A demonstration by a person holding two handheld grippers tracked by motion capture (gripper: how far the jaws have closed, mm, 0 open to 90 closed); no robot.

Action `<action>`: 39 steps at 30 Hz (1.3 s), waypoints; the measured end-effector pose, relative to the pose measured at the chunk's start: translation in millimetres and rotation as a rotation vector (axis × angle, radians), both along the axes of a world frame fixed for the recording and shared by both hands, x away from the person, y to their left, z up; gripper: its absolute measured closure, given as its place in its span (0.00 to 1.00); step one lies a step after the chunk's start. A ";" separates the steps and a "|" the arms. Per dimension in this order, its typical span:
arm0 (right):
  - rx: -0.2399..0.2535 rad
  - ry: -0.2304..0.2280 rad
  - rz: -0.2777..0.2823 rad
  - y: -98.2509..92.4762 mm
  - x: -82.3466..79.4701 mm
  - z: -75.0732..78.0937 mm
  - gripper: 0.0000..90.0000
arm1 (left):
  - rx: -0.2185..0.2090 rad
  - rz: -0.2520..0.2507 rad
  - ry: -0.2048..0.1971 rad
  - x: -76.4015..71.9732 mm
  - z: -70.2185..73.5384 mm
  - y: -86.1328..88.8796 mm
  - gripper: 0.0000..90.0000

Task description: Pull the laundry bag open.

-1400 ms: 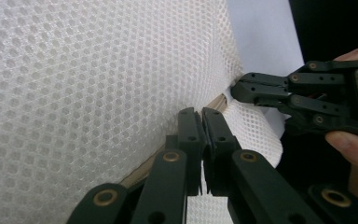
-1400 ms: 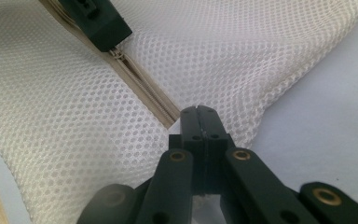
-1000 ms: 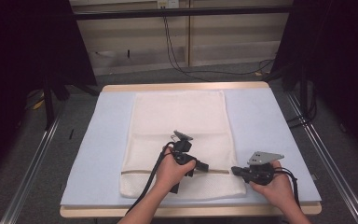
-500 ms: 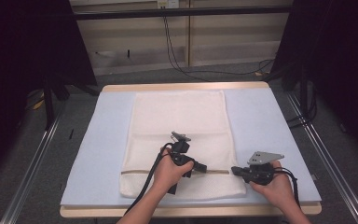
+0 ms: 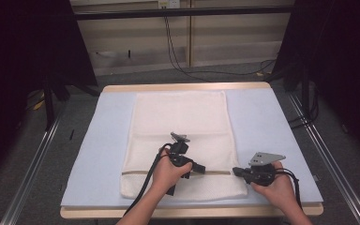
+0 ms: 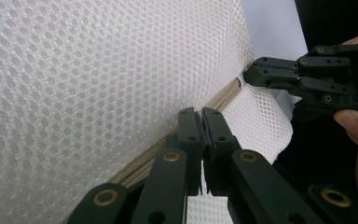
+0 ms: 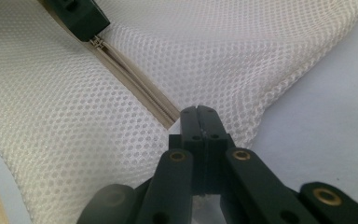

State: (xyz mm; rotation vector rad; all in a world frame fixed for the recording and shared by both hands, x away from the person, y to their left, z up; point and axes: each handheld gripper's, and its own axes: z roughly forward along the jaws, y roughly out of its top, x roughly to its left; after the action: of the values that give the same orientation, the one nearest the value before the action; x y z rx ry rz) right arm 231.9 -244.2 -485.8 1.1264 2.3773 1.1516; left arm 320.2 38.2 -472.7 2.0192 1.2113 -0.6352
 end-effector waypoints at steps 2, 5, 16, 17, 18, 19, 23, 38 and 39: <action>0.000 0.001 0.001 0.0 0.0 0.0 1.00 | 0.001 0.008 0.005 -0.6 1.0 0.2 0.97; 0.001 0.000 0.000 0.0 0.0 -0.1 1.00 | 0.007 0.024 0.000 -0.3 2.1 2.2 0.97; 0.005 0.003 -0.001 -0.9 0.5 0.0 1.00 | -0.002 0.012 0.001 0.3 0.5 6.9 0.97; 0.006 0.004 -0.002 -1.0 0.6 -0.1 1.00 | 0.007 0.014 -0.009 0.2 1.1 6.9 0.97; 0.005 0.001 -0.003 -1.0 0.6 -0.3 1.00 | 0.007 0.014 -0.009 0.2 1.1 6.9 0.97; 0.005 0.001 0.000 -1.1 0.6 -0.3 1.00 | -0.004 0.012 0.000 0.3 1.3 8.7 0.97; 0.005 0.003 -0.003 -1.0 0.6 -0.2 1.00 | -0.006 0.012 0.003 -0.3 1.4 8.5 0.97; 0.007 0.007 -0.005 -0.7 0.7 0.0 1.00 | -0.013 0.012 0.009 1.6 4.6 20.8 0.97; 0.007 0.007 -0.005 -0.7 0.7 0.0 1.00 | -0.013 0.012 0.009 1.6 4.6 20.8 0.97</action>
State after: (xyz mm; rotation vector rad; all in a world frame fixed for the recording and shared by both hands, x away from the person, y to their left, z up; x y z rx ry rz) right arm 232.6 -244.9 -485.8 1.1399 2.3759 1.1565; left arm 321.7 58.9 -468.1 1.9991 1.2211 -0.6456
